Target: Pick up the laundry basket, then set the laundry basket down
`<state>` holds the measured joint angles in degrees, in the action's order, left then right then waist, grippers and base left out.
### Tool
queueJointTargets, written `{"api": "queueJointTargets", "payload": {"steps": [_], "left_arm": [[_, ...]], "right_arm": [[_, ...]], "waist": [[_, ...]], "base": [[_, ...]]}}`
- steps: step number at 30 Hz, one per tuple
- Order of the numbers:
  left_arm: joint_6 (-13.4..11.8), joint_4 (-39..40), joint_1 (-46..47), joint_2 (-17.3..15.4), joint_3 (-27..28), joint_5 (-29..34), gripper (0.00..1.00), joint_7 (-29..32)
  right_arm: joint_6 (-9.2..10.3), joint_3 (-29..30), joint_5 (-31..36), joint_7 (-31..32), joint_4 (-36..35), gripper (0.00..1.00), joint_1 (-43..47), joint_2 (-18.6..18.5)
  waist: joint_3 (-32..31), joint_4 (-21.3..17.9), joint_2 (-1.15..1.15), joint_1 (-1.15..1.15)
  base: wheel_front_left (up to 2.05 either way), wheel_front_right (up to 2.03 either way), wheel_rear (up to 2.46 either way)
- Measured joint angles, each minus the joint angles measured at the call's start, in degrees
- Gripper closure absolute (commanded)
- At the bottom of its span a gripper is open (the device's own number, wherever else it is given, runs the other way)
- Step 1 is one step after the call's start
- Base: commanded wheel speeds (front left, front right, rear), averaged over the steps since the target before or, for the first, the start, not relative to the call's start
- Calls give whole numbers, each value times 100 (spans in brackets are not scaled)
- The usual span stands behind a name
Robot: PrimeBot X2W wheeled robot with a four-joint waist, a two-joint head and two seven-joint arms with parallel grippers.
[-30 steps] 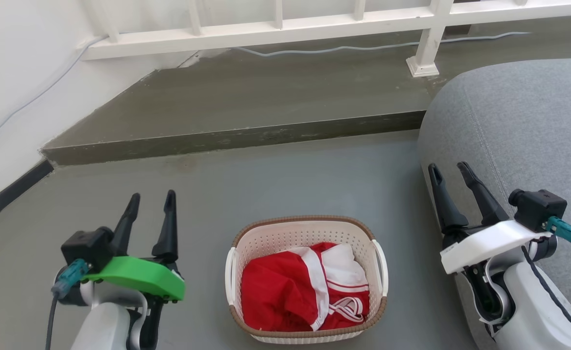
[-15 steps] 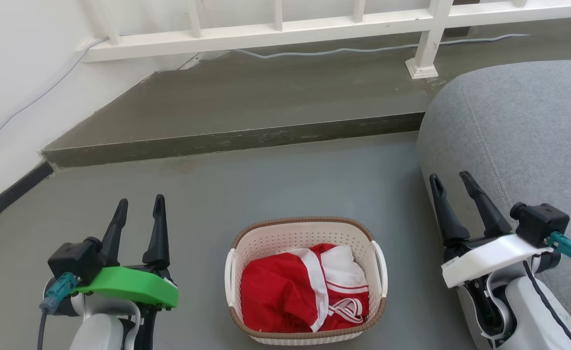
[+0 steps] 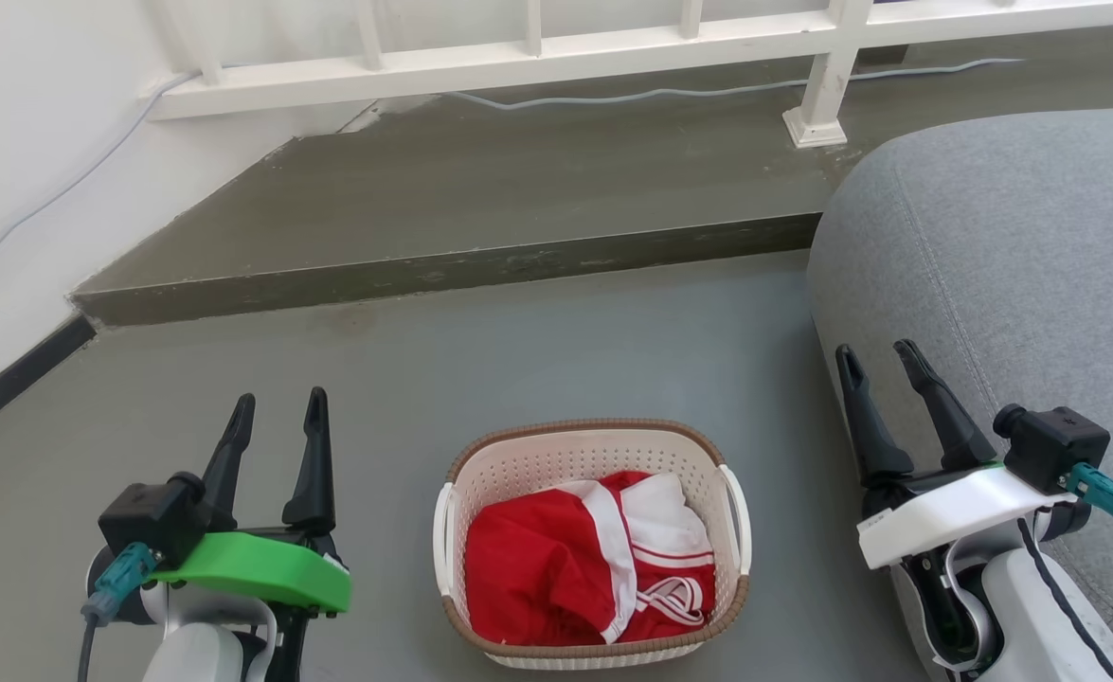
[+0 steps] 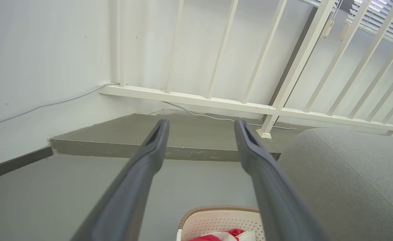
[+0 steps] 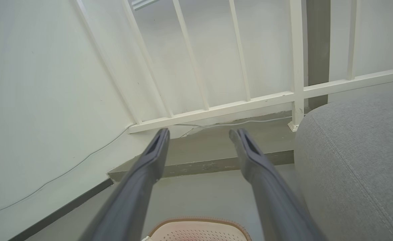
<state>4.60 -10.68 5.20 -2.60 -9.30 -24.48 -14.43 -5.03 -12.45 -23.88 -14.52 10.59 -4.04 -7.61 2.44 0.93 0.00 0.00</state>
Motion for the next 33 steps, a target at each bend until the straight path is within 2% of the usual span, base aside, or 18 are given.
{"api": "queueJointTargets", "payload": {"steps": [33], "left_arm": [[15,78,-173,1,-57,-11,0,0]], "right_arm": [[-96,148,221,0,-70,0,115,85]], "waist": [[56,22,0,0]], "base": [[0,0,0]]}}
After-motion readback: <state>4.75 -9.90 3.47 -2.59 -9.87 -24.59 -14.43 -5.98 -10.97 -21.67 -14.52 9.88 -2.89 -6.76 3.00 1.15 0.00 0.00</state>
